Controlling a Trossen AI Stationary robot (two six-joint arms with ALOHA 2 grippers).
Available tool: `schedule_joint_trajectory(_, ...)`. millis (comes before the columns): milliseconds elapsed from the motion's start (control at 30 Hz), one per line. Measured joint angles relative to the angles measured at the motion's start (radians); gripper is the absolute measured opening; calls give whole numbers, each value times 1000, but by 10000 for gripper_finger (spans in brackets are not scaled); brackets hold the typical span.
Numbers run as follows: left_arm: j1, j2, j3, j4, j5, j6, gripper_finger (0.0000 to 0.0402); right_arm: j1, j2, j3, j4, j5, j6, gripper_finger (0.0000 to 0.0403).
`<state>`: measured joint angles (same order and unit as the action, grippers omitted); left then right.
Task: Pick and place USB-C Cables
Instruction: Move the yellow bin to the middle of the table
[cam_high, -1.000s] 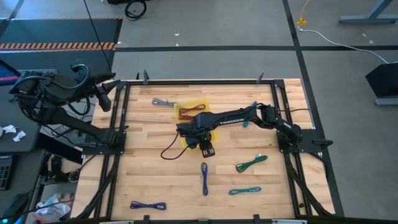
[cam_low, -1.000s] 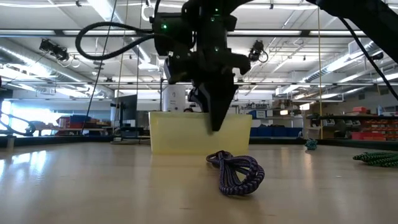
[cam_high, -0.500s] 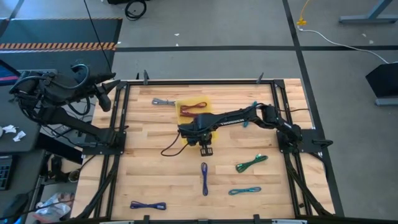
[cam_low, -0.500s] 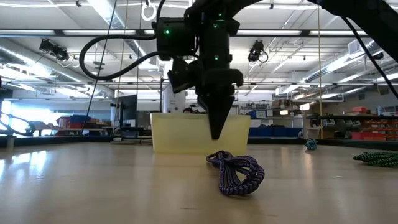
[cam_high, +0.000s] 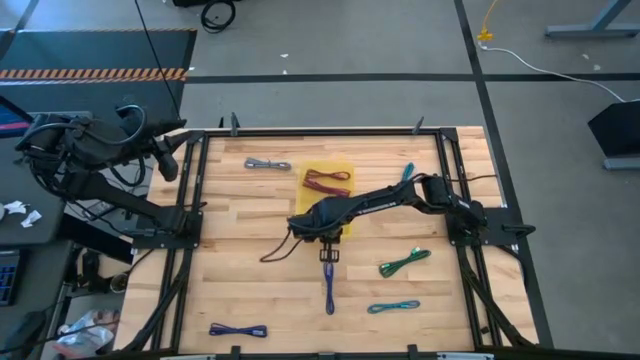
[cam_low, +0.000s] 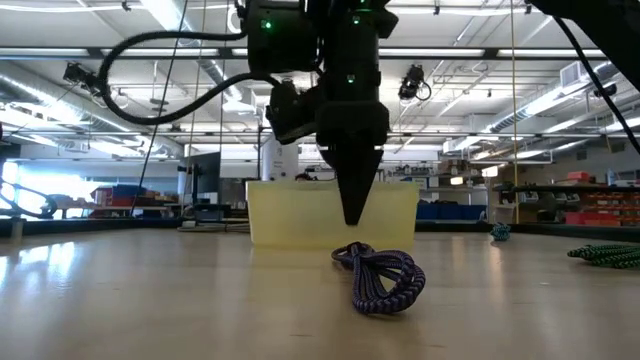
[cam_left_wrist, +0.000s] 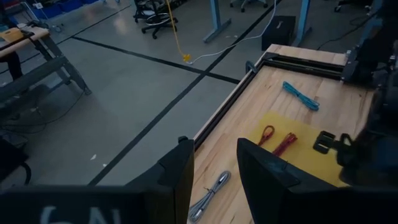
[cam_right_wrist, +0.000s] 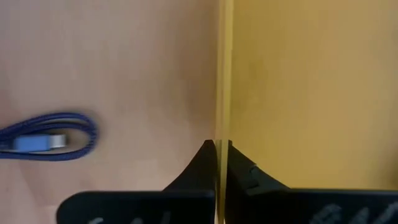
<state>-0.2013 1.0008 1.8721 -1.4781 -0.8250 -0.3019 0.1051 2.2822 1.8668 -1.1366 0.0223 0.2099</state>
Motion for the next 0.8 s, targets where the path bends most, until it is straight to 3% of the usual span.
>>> schedule_joint_trajectory(333,0,0,0,-2,0,12,130,7,-26,-6,-45,-19,-55,5)
schedule_joint_trajectory(600,0,0,0,-3,0,11,130,10,-45,-4,-23,-78,-78,84)
schedule_joint_trajectory(800,0,0,0,-5,1,11,130,9,-63,90,-87,-79,-69,125)
